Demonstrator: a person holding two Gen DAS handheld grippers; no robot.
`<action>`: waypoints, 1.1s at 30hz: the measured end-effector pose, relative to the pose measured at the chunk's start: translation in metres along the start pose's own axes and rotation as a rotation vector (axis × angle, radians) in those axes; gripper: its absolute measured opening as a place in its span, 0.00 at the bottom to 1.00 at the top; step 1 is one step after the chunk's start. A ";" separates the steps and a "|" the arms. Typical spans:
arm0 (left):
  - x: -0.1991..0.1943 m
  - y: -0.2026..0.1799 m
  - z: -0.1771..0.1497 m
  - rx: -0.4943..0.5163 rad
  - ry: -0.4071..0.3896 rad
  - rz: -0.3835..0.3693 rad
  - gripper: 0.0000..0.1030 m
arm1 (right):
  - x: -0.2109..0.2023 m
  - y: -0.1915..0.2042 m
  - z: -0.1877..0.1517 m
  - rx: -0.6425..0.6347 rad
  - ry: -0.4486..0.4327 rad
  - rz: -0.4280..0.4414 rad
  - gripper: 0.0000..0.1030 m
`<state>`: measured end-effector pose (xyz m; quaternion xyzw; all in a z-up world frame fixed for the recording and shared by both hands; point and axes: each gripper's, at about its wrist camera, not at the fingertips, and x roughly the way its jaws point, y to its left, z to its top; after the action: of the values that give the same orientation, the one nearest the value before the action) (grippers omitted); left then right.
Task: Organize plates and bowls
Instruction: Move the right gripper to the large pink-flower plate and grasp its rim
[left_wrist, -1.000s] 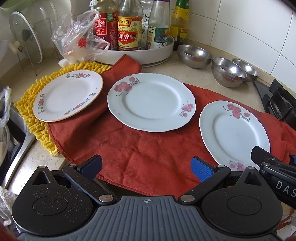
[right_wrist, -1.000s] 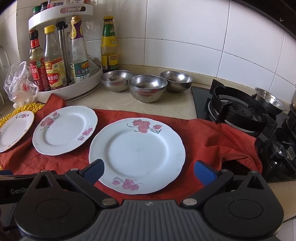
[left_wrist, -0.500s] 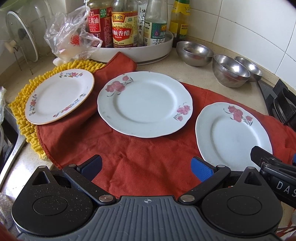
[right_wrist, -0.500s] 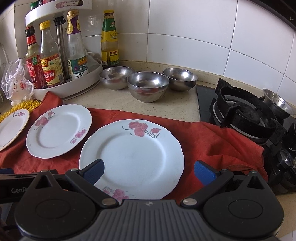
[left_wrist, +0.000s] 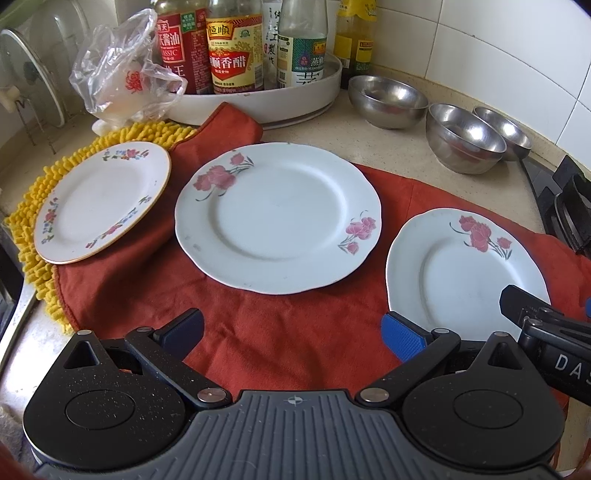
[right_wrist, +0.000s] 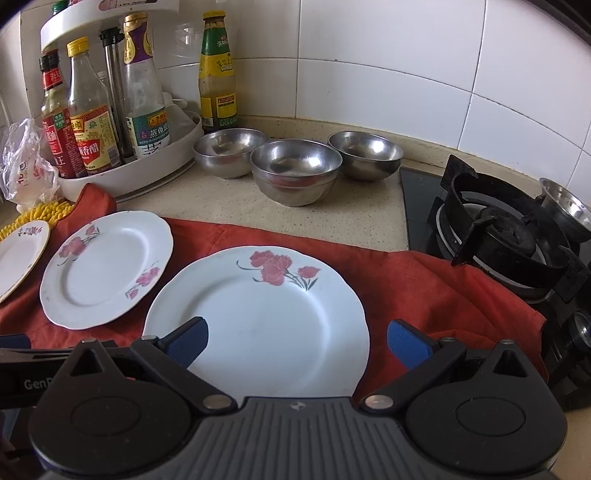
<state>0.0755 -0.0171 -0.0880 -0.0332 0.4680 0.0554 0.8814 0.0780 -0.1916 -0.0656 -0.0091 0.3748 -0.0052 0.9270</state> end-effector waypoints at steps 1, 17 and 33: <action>0.001 0.000 0.001 -0.001 0.000 0.000 1.00 | 0.002 -0.001 0.002 -0.003 -0.001 0.004 0.99; 0.025 -0.044 -0.004 0.225 0.063 -0.209 0.99 | 0.051 -0.056 0.020 -0.074 0.045 0.034 0.95; 0.036 -0.068 0.005 0.258 0.042 -0.381 0.99 | 0.074 -0.058 0.016 -0.097 0.166 0.357 0.70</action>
<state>0.1088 -0.0817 -0.1145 -0.0094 0.4748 -0.1731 0.8628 0.1428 -0.2508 -0.1043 0.0131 0.4453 0.1767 0.8777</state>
